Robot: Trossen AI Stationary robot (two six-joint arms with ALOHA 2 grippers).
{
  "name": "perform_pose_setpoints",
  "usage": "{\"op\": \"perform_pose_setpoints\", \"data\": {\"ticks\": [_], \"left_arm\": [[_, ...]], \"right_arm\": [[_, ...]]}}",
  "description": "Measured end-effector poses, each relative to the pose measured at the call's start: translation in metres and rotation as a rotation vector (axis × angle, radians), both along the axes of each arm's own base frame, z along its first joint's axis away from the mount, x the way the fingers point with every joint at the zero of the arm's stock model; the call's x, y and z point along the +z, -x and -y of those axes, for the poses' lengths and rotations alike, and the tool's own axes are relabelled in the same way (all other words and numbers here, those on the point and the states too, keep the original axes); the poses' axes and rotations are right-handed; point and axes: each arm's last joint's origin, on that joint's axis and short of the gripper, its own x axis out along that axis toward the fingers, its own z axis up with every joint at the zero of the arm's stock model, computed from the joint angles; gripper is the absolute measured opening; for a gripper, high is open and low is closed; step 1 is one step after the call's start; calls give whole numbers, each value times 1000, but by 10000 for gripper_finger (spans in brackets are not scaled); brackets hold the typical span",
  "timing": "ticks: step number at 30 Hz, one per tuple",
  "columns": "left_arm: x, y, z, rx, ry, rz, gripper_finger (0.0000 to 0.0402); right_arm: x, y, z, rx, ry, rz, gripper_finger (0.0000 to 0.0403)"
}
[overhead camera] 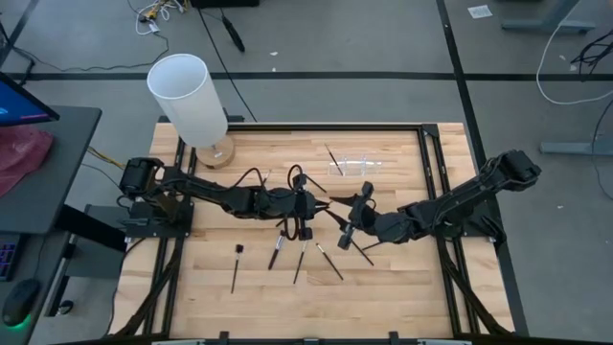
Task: Put items in baskets/containers
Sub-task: Put the black eyeshadow brush into the transparent organizer
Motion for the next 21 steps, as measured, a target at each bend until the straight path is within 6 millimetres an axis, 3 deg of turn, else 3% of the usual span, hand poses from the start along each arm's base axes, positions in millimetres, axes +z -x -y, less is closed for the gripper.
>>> {"op": "perform_pose_setpoints", "data": {"ticks": [10,14,21], "left_arm": [[0,0,0,-7,3,0,19],[0,-1,2,-82,32,6,47],[-1,-1,3,-93,55,-1,137]], "right_arm": [[0,0,0,3,18,-11,14],[0,0,1,-9,-28,9,19],[7,18,18,-130,-58,-36,7]]}}
